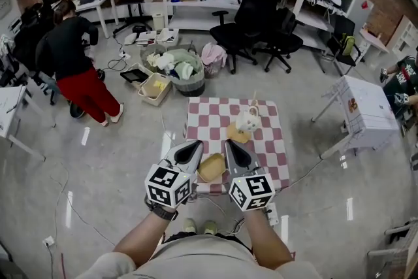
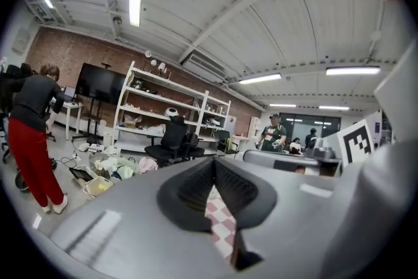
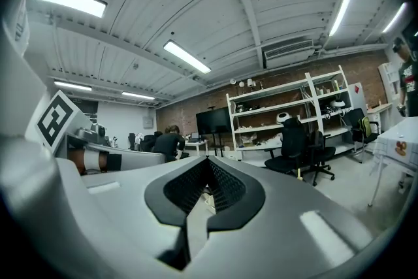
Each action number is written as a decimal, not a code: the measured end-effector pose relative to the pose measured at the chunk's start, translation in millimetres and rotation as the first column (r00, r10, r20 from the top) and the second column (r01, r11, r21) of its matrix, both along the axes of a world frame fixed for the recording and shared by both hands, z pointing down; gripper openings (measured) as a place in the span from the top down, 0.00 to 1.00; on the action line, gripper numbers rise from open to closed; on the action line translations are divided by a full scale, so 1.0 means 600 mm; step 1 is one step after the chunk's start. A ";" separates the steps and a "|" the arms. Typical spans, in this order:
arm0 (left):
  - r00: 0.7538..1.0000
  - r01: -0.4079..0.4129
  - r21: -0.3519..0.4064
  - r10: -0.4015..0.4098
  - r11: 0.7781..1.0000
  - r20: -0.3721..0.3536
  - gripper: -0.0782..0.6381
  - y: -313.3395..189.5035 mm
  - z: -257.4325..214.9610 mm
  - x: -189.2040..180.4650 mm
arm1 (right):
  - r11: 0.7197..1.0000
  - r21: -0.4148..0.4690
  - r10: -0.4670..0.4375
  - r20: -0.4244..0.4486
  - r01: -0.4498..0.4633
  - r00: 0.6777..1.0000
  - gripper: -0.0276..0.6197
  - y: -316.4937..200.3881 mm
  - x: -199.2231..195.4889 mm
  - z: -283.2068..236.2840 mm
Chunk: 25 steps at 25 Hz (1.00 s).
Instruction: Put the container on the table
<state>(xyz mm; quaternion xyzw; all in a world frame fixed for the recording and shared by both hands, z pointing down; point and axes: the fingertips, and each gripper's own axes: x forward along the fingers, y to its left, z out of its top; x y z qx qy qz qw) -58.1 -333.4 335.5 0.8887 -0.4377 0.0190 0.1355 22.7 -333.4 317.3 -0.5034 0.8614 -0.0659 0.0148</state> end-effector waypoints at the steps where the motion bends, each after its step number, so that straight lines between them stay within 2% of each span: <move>1: 1.000 -0.003 0.012 0.002 1.000 0.000 0.88 0.004 -0.009 0.001 | 1.000 0.007 0.000 0.000 0.000 1.000 0.94 0.003 0.000 -0.006; 9: 1.000 -0.002 0.080 0.002 0.997 0.001 0.88 0.029 -0.048 0.004 | 0.998 0.061 -0.010 -0.019 0.011 1.000 0.94 0.022 -0.004 -0.040; 25: 1.000 0.018 0.081 -0.018 0.997 -0.004 0.88 0.037 -0.044 0.010 | 0.997 0.064 -0.033 -0.023 0.034 0.999 0.94 0.034 -0.006 -0.034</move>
